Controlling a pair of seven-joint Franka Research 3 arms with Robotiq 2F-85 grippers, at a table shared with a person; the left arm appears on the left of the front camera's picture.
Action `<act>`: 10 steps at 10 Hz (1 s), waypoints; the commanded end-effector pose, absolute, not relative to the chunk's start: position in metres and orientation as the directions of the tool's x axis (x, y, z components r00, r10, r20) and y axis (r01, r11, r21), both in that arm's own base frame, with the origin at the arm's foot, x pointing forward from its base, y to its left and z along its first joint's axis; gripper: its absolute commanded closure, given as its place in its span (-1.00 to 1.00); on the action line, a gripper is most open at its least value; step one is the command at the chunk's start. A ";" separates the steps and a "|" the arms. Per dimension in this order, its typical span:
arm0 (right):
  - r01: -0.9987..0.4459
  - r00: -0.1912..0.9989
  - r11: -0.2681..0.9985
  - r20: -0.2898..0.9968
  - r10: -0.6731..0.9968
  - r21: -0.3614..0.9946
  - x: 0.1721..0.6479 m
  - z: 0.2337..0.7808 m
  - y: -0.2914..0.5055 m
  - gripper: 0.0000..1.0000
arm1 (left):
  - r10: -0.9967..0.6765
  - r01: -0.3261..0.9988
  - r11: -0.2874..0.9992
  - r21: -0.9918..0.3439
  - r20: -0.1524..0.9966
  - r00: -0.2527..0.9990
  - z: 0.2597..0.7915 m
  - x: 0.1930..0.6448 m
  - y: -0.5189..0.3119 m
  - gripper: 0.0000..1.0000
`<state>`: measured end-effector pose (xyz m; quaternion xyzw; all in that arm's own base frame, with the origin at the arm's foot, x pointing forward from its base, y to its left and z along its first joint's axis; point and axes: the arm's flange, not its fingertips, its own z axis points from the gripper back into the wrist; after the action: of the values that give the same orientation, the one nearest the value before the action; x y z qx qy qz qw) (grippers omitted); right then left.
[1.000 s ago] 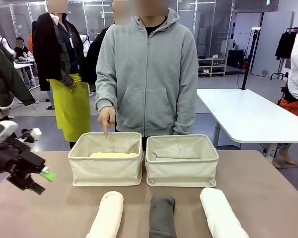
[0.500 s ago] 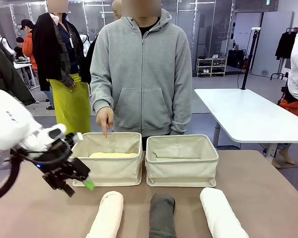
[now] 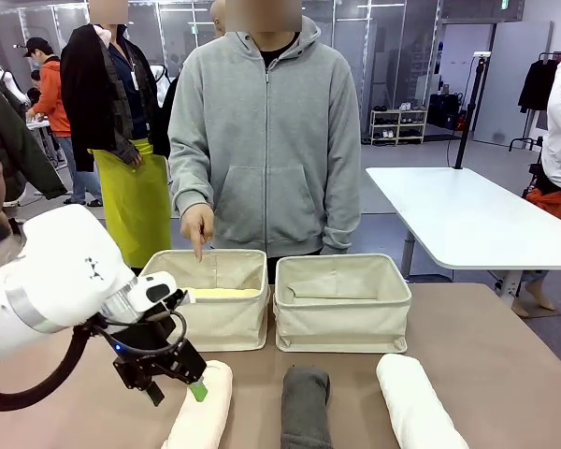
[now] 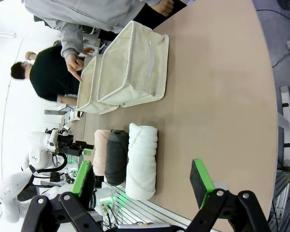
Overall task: Divide the towels into two baskets.
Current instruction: Pick up one hotel-folded towel from the bottom of the table and place it in the Fabric basket indicated by the person.
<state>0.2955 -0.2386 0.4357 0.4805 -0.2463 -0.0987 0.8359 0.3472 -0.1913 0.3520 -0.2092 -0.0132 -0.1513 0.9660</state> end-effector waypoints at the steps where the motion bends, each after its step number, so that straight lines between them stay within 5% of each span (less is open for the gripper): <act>1: -0.079 0.856 0.519 0.324 -0.402 0.851 0.294 0.438 -0.239 -1.00 | -0.245 0.265 0.901 -0.345 0.101 0.964 0.319 0.295 -0.178 -1.00; 10: -0.079 0.856 0.519 0.324 -0.402 0.851 0.294 0.438 -0.239 -1.00 | -0.312 0.307 0.855 -0.417 0.057 0.948 0.290 0.287 -0.207 -0.89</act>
<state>0.2955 -0.2386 0.4357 0.4804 -0.2464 -0.0987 0.8359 0.3327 -0.2321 0.3085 -0.2083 0.0169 -0.1497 0.9664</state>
